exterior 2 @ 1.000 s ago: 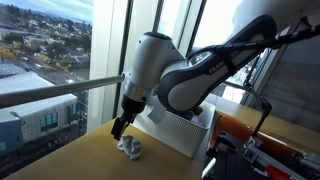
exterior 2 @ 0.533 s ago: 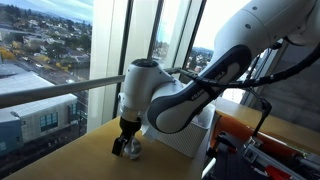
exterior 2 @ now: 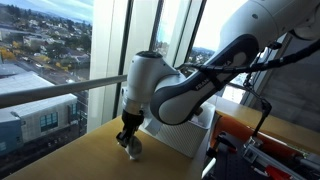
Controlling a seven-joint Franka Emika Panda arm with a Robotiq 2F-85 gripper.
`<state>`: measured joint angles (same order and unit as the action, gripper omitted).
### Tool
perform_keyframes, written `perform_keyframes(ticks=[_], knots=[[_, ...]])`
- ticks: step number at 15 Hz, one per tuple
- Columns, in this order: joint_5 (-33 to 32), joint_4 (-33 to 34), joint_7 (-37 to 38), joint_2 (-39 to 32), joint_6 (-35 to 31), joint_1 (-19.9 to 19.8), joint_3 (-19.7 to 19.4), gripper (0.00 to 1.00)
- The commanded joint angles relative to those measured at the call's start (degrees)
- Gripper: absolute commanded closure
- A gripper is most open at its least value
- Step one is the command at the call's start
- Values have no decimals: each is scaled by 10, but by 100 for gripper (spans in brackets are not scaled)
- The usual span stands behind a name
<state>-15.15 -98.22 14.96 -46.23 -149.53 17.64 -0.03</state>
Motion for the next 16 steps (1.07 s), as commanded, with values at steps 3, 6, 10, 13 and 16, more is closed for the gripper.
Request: perform_keyframes(ticks=[3, 6, 10, 13, 16], knots=[[16, -143, -19, 167, -16, -13, 2, 100], [13, -181, -15, 245, -45, -33, -7, 98], [-5, -214, -20, 324, -72, -81, -42, 98], [-18, -245, -54, 344, -96, -137, -73, 98], [-45, -277, -59, 313, -135, -175, -106, 98]])
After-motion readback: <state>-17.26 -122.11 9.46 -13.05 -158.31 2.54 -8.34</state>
